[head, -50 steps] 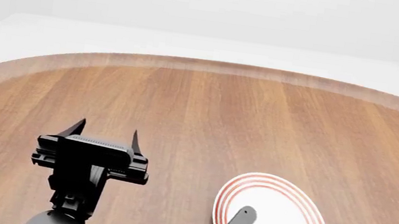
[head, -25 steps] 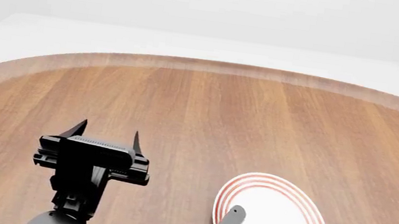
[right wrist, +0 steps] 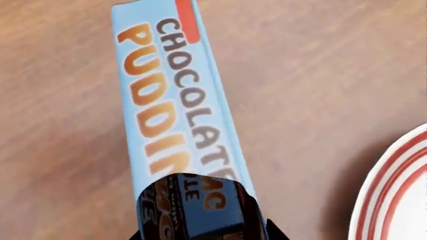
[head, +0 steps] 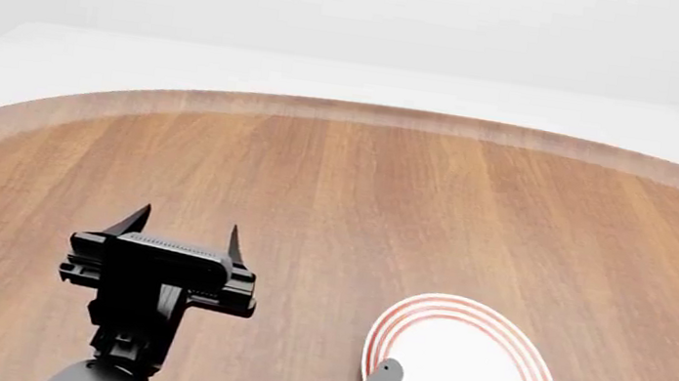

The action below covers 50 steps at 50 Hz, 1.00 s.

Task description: Put the chocolate pudding to the right of the plate.

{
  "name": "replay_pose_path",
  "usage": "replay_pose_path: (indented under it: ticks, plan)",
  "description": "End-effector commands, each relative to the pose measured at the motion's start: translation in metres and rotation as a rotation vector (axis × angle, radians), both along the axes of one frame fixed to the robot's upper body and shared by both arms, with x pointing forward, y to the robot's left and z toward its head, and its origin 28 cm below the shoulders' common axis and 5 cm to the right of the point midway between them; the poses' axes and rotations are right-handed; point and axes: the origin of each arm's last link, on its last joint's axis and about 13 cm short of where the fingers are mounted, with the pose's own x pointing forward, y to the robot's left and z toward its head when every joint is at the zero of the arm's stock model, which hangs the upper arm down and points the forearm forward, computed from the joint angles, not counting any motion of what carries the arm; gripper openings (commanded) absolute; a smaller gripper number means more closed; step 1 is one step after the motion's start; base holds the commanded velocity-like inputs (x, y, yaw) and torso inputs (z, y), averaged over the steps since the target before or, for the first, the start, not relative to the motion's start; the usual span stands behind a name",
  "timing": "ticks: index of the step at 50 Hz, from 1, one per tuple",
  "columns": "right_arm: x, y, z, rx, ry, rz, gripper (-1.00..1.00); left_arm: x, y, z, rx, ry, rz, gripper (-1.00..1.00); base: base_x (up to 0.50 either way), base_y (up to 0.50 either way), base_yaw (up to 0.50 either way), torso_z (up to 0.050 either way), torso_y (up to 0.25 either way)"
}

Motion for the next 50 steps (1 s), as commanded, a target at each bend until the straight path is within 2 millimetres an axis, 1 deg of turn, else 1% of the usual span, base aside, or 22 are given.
replay_pose_path:
  ticks: [1,5,7,9,16,18,20,26,30,33,34,37,39,40,45,50]
  plan:
    - [-0.001,0.001,-0.006,0.000,0.021,0.021,-1.00,0.000,0.000,-0.001,0.001,0.002,-0.001,1.00,0.00,0.00,0.00,0.000,0.000]
    - [0.000,0.001,-0.006,0.002,0.013,0.013,-1.00,0.000,0.000,-0.001,0.001,0.003,0.000,1.00,0.00,0.00,0.00,0.000,0.000]
    - [0.000,0.001,-0.009,0.005,0.010,0.012,-1.00,0.000,0.000,-0.002,0.001,0.003,-0.001,1.00,0.00,0.00,0.00,0.000,0.000]
    - [0.000,0.001,-0.005,0.006,0.008,0.007,-1.00,0.000,0.000,-0.002,0.002,0.004,-0.001,1.00,0.00,0.00,0.00,0.000,0.000]
    - [-0.001,0.001,-0.006,0.009,-0.011,0.011,-1.00,0.000,0.000,-0.001,0.001,0.002,0.001,1.00,0.00,0.00,0.00,0.000,0.000]
    - [-0.001,0.000,0.001,0.016,-0.034,0.010,-1.00,0.000,0.000,-0.001,0.001,0.002,0.000,1.00,0.00,0.00,0.00,0.000,0.000]
    - [-0.003,0.000,0.000,0.023,-0.050,0.013,-1.00,0.000,0.000,-0.001,0.001,0.001,0.001,1.00,0.00,0.00,0.00,0.000,0.000]
    - [-0.008,-0.006,0.017,0.048,-0.113,-0.001,-1.00,0.000,0.001,0.001,-0.001,-0.002,0.006,1.00,0.00,0.00,0.00,0.000,0.000]
    - [-0.011,-0.009,0.022,0.051,-0.133,-0.014,-1.00,0.000,0.001,0.001,0.000,-0.001,0.006,1.00,0.00,0.00,0.00,0.000,0.000]
    - [-0.012,-0.010,0.023,0.050,-0.137,-0.020,-1.00,0.000,0.001,0.001,0.000,-0.002,0.005,1.00,0.00,0.00,0.00,0.000,0.000]
    - [-0.012,-0.011,0.026,0.052,-0.139,-0.019,-1.00,0.000,0.001,0.001,0.001,-0.002,0.005,1.00,0.00,0.00,0.00,0.000,0.000]
    - [-0.012,-0.011,0.025,0.055,-0.148,-0.024,-1.00,0.000,0.001,0.001,0.000,-0.002,0.005,1.00,0.00,0.00,0.00,0.000,0.000]
    - [-0.011,-0.012,0.031,0.059,-0.156,-0.033,-1.00,0.000,0.001,0.001,0.001,-0.003,0.005,1.00,0.00,0.00,0.00,0.000,0.000]
    - [-0.011,-0.012,0.031,0.062,-0.161,-0.039,-1.00,0.000,0.001,0.001,0.001,-0.003,0.005,1.00,0.00,0.00,0.00,0.000,0.000]
    - [0.000,-0.023,0.042,0.041,-0.194,-0.174,-1.00,0.000,0.002,0.002,0.000,-0.004,0.007,1.00,0.00,0.00,0.00,0.000,0.000]
    - [0.003,-0.033,0.057,0.060,-0.249,-0.256,-1.00,0.000,0.002,0.002,-0.001,-0.005,0.009,1.00,0.00,0.00,0.00,0.000,0.000]
